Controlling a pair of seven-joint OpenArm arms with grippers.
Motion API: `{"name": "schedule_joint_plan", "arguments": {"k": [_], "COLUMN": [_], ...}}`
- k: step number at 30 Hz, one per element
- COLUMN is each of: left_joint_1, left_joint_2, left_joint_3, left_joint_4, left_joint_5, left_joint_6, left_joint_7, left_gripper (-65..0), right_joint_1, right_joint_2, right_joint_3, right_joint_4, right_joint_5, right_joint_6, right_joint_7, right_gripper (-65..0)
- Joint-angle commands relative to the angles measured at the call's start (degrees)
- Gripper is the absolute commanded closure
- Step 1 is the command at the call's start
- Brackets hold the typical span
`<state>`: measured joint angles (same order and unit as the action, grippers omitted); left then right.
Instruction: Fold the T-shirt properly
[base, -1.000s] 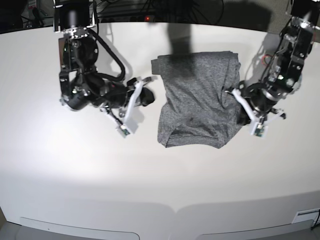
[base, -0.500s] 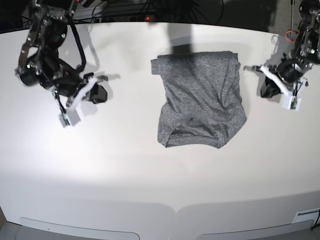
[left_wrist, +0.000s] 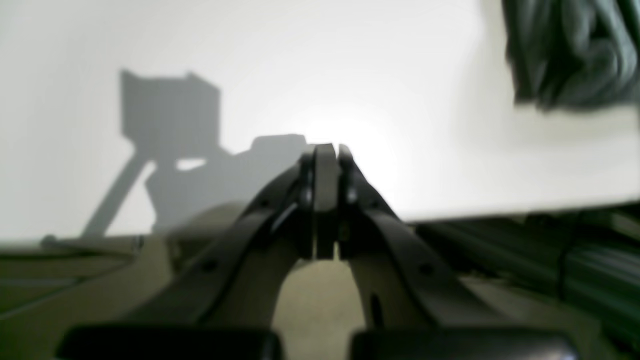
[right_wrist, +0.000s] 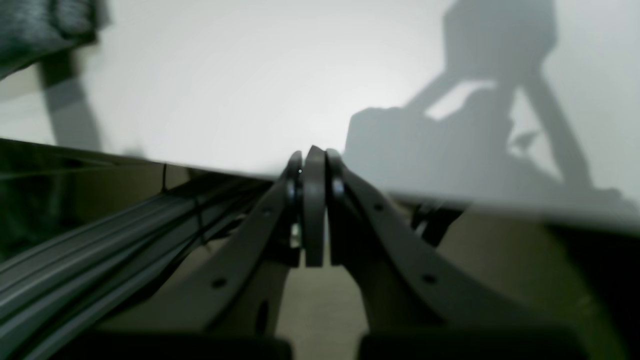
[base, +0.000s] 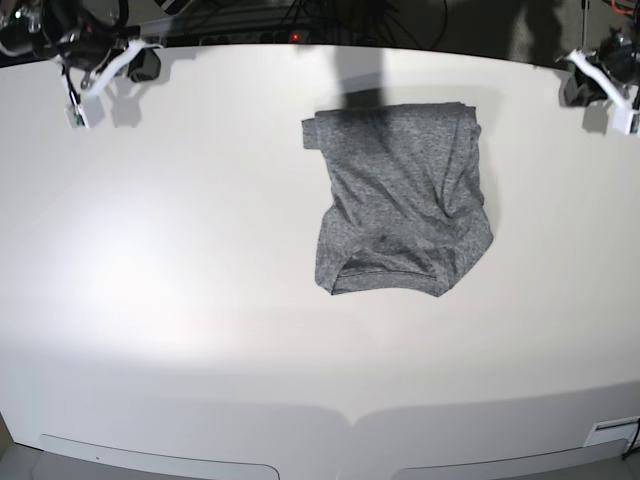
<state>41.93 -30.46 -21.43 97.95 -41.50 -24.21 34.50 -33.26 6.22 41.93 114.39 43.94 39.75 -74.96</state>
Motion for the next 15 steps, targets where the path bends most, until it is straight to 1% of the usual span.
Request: {"name": "schedule_joint_plan", "arguments": {"k": [1,4,6,8,9,12,15], "left_joint_1": [2.0,6.8,9.6,11.6,12.3,13.0,12.9], "left_joint_2": [-1.0,-1.0,-0.9,-0.5,0.0,2.9,6.3], "left_joint_3": [-1.5,-2.9,-2.8,-2.8,-2.8,-2.8,-2.8], "left_joint_4": [0.8,0.8,0.6,-0.2,-0.8,-3.5,-8.2], "left_joint_5": [-0.5,-0.5,-0.5,-0.5,-0.5,1.8,6.2], "left_joint_6": [-0.8,-2.8,-3.8,-5.9,-6.6,-8.5,-10.6], "left_joint_7": [-0.7,-0.2,-0.2,-0.4,-0.6,-1.8,-5.4], "left_gripper": [0.0,0.0,0.0,0.0,0.0,0.0,0.0], "right_joint_1": [-1.9,-6.6,-9.2,-11.0,-11.7,-12.3,-11.9], "right_joint_2": [-0.6,-4.4,-7.0,-9.1,-10.0,-11.1,-10.6], "right_joint_3": [1.5,4.7,5.9,6.1,6.1,6.1,5.9], "right_joint_4": [1.0,1.0,0.6,-1.0,-2.2,-7.8,-15.1], "right_joint_5": [1.3,1.1,-0.5,-4.2,-6.5,-12.5,-16.0], "right_joint_6": [0.3,0.3,0.3,0.3,0.3,0.3,0.3], "right_joint_7": [0.4,0.4,0.9,3.9,6.3,12.7,17.5], "right_gripper": [0.0,0.0,0.0,0.0,0.0,0.0,0.0]}}
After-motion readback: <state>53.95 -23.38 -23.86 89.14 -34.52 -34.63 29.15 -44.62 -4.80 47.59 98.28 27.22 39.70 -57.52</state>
